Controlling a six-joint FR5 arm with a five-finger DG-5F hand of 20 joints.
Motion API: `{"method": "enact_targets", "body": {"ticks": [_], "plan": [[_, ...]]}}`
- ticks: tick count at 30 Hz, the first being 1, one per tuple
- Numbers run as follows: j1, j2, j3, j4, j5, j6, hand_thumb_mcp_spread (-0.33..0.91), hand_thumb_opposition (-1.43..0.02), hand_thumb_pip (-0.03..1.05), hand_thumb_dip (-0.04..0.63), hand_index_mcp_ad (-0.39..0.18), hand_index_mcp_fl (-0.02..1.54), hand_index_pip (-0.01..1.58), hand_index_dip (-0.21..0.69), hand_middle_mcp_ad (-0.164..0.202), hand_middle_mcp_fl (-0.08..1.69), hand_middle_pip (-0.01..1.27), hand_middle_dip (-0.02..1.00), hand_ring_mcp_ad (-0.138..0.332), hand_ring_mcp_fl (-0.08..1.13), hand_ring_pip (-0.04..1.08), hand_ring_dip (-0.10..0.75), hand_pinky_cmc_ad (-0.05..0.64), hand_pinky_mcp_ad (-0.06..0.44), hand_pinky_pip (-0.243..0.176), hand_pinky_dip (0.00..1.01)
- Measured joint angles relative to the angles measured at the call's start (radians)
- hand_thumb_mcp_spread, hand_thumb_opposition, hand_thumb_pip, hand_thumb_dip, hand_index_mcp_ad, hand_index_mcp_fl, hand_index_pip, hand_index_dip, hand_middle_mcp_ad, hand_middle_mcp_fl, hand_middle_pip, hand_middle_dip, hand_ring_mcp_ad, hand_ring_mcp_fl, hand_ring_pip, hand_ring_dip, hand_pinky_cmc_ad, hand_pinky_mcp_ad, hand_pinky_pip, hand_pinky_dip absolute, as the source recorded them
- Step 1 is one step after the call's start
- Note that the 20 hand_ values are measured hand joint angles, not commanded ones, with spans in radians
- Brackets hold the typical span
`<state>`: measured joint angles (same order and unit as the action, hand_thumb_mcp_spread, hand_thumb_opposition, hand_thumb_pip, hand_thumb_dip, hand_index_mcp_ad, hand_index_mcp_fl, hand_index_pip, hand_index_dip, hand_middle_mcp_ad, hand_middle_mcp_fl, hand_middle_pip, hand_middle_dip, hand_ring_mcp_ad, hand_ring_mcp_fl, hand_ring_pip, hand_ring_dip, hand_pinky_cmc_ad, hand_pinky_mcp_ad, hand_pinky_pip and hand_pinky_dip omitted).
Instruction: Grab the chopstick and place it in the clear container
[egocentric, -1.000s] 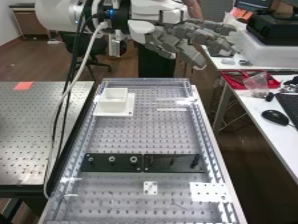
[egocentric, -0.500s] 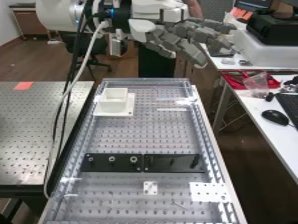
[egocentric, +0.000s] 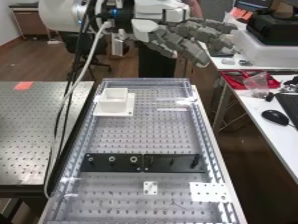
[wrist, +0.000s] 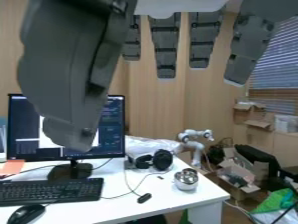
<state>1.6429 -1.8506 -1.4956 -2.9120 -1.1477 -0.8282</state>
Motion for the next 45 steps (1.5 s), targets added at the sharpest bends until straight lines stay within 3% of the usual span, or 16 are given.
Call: {"method": "enact_targets", "body": {"ticks": [20,29,45], "plan": [[0.013,0.0,0.002,-0.01,0.016,0.009,-0.23,-1.23,1.02,0.079,-0.037,0.07,0.12,-0.051,0.131,0.13,0.14,0.37,0.202,0.03,0.11,0.202,0.396,0.377,-0.026,0.36],[-0.008,0.014,-0.007,-0.01,-0.033,-0.012,-0.23,-1.23,1.02,0.079,-0.037,0.07,0.12,-0.051,0.127,0.13,0.14,0.37,0.202,0.03,0.11,0.202,0.396,0.377,-0.03,0.36],[-0.069,0.15,-0.178,0.034,-0.237,0.017,-0.19,-1.15,0.91,0.077,-0.028,0.07,0.12,0.0,0.145,0.1,0.14,0.37,0.215,0.03,0.11,0.202,0.396,0.393,-0.031,0.36]]}}
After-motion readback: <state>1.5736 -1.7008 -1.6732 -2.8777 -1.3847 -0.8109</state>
